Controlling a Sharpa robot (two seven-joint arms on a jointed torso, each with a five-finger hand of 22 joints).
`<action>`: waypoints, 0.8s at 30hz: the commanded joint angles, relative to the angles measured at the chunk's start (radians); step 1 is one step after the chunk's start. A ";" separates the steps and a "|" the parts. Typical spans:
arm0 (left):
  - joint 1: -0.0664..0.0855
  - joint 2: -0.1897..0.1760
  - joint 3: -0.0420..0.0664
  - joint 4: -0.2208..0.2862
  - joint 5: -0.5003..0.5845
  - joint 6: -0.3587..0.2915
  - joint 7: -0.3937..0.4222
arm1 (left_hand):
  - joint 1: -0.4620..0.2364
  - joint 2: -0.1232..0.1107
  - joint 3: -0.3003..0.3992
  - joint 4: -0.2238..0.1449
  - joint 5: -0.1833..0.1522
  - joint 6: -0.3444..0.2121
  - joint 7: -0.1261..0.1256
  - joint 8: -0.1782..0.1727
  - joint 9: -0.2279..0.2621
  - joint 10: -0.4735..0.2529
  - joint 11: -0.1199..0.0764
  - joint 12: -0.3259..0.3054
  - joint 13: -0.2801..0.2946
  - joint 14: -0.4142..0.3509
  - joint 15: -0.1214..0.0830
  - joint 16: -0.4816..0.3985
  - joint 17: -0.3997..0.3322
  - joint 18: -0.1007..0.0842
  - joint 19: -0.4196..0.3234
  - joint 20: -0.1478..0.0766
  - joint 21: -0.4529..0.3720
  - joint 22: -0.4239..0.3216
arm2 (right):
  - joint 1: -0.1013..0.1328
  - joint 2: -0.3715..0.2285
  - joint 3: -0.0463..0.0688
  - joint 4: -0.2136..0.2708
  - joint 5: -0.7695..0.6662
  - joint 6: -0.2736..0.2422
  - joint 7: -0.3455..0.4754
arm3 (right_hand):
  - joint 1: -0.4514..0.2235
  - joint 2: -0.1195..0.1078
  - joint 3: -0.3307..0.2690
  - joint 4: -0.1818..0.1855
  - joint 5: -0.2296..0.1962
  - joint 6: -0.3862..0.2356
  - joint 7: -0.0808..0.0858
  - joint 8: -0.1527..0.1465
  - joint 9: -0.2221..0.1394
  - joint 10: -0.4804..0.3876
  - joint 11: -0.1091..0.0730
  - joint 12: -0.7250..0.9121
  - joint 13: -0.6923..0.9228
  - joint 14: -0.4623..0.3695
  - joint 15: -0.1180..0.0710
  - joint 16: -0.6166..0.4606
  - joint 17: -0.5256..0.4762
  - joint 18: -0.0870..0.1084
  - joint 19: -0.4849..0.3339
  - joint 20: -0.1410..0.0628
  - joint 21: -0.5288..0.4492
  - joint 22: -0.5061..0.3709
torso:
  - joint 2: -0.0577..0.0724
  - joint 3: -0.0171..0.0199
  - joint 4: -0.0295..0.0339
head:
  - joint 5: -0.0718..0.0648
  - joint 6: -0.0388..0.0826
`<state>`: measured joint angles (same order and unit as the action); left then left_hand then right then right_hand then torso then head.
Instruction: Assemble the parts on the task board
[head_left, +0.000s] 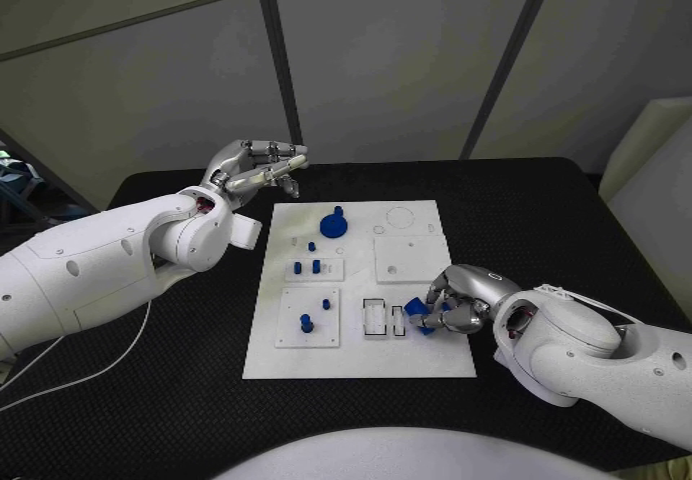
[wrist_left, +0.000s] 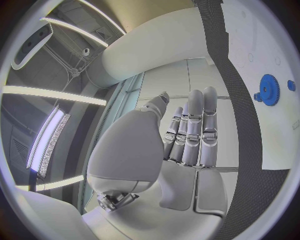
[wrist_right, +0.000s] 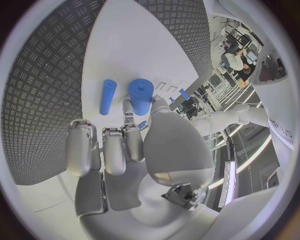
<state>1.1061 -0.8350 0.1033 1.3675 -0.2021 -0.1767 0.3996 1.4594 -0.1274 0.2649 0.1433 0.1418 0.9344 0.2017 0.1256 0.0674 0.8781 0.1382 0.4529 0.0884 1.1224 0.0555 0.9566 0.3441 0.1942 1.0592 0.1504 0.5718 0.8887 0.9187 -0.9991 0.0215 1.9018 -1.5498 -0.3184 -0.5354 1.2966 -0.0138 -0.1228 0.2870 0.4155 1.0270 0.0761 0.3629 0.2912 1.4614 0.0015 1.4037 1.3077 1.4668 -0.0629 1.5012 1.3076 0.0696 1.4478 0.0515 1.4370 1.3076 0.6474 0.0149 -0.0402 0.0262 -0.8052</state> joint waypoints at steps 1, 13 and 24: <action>0.001 -0.001 0.001 0.003 0.004 0.008 0.008 | 0.004 -0.003 -0.003 -0.004 0.001 -0.008 0.002 0.005 0.001 -0.008 0.000 0.003 -0.001 -0.008 -0.001 -0.003 -0.002 -0.012 -0.003 0.001 -0.006 -0.001 | 0.001 -0.007 0.001 0.024 0.063 -0.139 0.025 | 0.011 0.007 -0.004 -0.001 0.002 0.003 -0.004 0.004 0.025 -0.003 -0.005 -0.002 0.080 0.078 -0.005 0.004 0.131 -0.021 0.004 -0.007 0.008 0.053 | 0.001 -0.0010 0.0011 | -0.001 0.003; 0.001 -0.002 0.000 0.007 0.004 0.012 0.005 | 0.004 -0.003 -0.003 -0.004 0.001 -0.008 0.002 0.005 0.001 -0.008 0.000 0.003 -0.001 -0.008 -0.001 -0.003 -0.002 -0.012 -0.003 0.001 -0.006 -0.001 | 0.002 0.026 0.002 0.030 0.198 -0.190 0.078 | 0.008 0.022 -0.015 0.002 -0.008 0.012 -0.010 0.011 0.045 0.004 -0.010 0.001 0.088 0.079 -0.009 0.008 0.138 -0.022 0.008 -0.011 0.012 0.061 | 0.002 -0.0003 0.0024 | 0.007 0.005; 0.001 -0.001 0.000 0.009 0.004 0.013 0.005 | 0.003 -0.003 -0.003 -0.004 0.001 -0.009 0.002 0.006 0.001 -0.010 0.000 0.005 -0.001 -0.008 -0.001 -0.002 -0.002 -0.012 -0.003 0.001 -0.006 -0.002 | 0.002 0.095 0.002 -0.005 0.224 -0.054 0.034 | -0.032 0.042 -0.046 0.002 -0.020 0.029 -0.020 0.027 0.080 0.000 -0.018 -0.016 0.078 0.079 -0.014 0.007 0.136 -0.022 0.007 -0.015 0.011 0.060 | 0.002 -0.0002 0.0018 | 0.012 0.002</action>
<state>1.1059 -0.8360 0.1028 1.3738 -0.2021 -0.1748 0.3991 1.4594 -0.1274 0.2648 0.1434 0.1418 0.9306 0.2054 0.1255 0.0674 0.8782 0.1382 0.4529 0.0884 1.1224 0.0555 0.9566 0.3426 0.1942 1.0591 0.1505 0.5718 0.8879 0.9193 -0.9073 0.0228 1.8992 -1.3522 -0.4380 -0.4851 1.2762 0.0273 -0.1642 0.2897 0.4002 1.0274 0.0758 0.3871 0.2914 1.4591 -0.0080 1.3928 1.3077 1.4667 -0.0699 1.5046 1.3074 0.0536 1.4548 0.0445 1.4445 1.3075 0.6490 0.0142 -0.0382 0.0379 -0.8023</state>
